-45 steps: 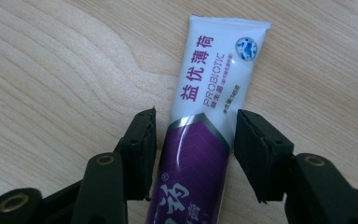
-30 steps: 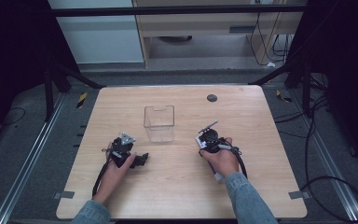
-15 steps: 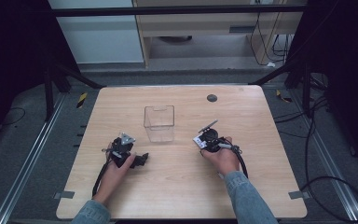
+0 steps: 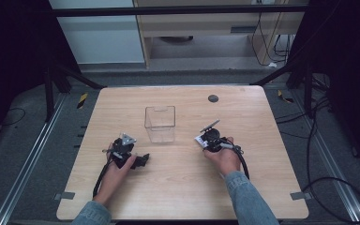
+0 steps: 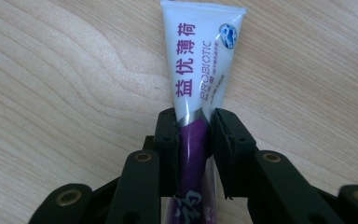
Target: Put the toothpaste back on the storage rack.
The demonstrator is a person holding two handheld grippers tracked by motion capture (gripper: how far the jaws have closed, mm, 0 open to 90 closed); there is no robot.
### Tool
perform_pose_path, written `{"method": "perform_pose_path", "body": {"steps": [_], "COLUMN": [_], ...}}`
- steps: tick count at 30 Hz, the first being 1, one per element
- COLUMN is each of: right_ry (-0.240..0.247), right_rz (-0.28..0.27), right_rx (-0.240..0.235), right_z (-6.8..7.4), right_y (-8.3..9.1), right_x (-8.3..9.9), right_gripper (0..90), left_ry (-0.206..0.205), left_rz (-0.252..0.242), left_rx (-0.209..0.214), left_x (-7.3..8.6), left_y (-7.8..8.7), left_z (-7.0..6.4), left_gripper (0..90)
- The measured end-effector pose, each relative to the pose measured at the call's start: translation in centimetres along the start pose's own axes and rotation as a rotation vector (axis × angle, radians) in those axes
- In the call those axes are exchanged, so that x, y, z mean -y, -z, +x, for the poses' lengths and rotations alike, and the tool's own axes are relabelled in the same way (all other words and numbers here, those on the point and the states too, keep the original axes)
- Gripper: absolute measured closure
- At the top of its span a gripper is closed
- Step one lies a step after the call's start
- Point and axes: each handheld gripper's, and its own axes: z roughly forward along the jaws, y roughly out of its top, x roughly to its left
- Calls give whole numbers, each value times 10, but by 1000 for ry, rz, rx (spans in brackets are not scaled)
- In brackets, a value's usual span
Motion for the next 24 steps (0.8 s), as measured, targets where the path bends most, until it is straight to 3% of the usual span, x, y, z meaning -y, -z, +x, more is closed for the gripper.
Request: {"method": "perform_pose_path", "body": {"steps": [13,24], "right_ry": [-51,-100], "right_rz": [-41,-123], "right_rx": [-27,-33], "right_z": [-5,-20], "right_y": [5,30], "right_x": [2,-7], "right_gripper": [781,783], "left_ry": [0,0], "left_rz": [0,0], "left_rx": [0,0], "left_x": [0,0], "left_y": [0,0], "left_z": [0,0], "left_gripper": [0,0]}}
